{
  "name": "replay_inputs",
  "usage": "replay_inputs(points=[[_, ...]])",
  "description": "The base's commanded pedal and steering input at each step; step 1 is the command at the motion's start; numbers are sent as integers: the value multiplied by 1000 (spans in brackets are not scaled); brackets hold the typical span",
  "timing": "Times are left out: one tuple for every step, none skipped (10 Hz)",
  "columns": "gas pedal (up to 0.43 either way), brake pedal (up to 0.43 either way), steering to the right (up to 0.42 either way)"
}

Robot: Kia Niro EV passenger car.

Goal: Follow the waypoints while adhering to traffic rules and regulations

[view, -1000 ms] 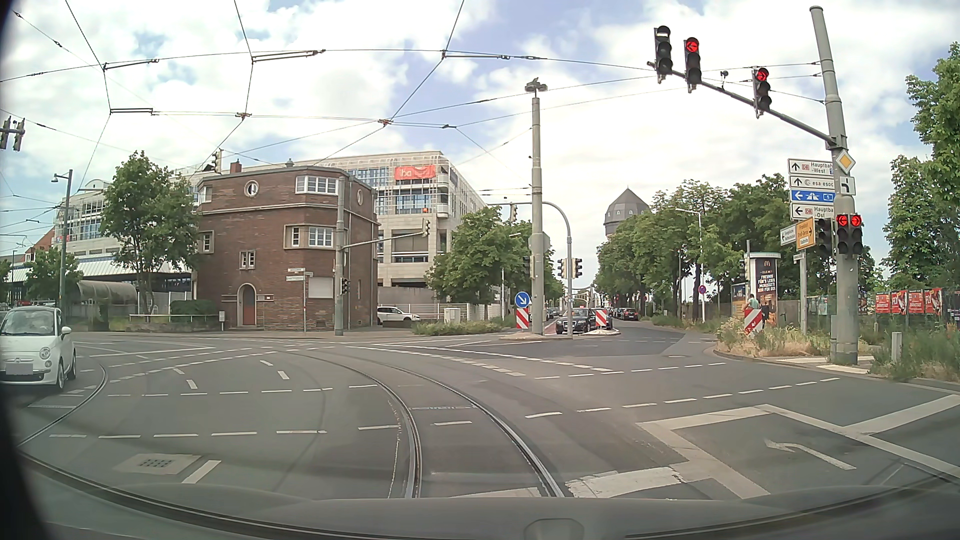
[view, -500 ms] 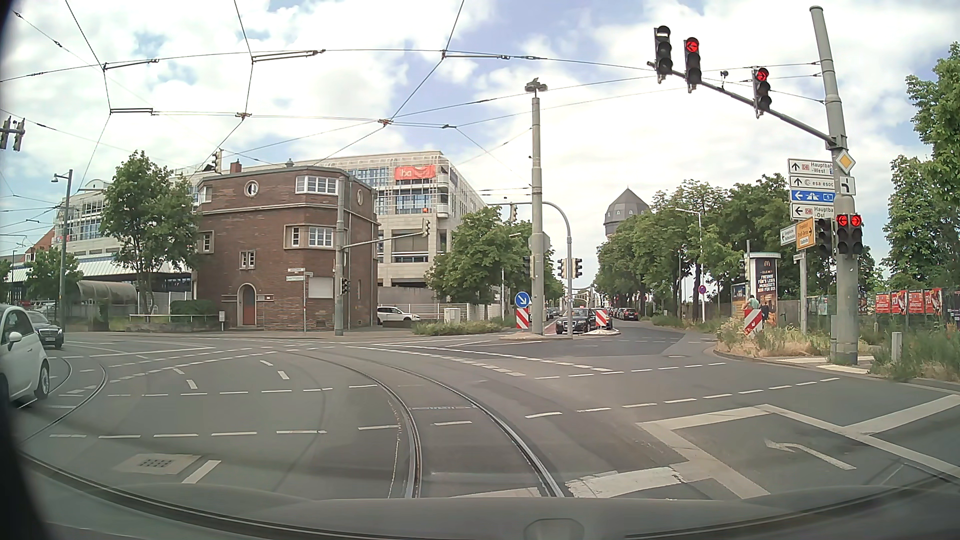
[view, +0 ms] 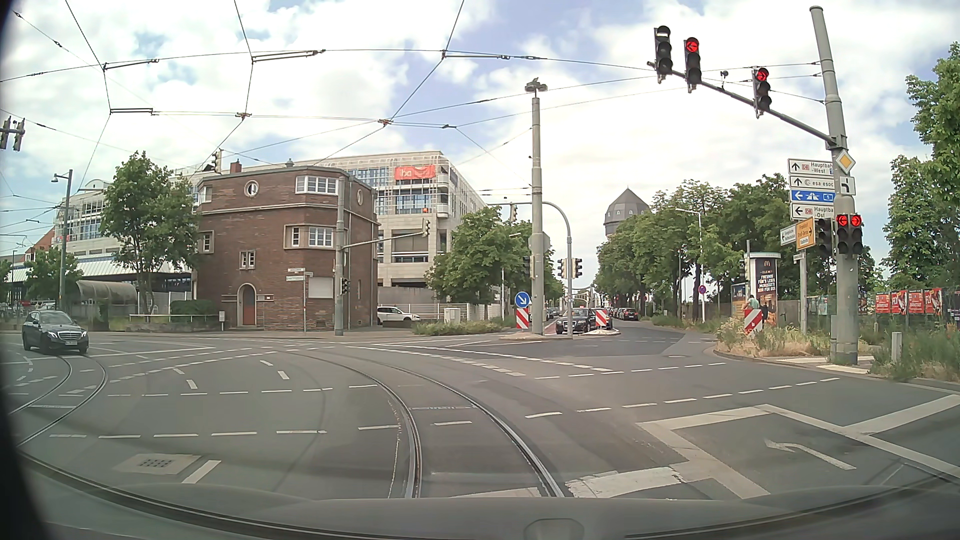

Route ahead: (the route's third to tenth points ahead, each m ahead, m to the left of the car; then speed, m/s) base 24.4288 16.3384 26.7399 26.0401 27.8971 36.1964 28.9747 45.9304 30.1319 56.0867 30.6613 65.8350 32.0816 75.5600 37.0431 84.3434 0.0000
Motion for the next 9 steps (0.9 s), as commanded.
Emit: replay_inputs(points=[[0,238,-109],[0,238,-109],[0,238,-110],[0,238,-110],[0,238,-109],[0,238,-109],[0,238,-110],[0,238,-110],[0,238,-109]])
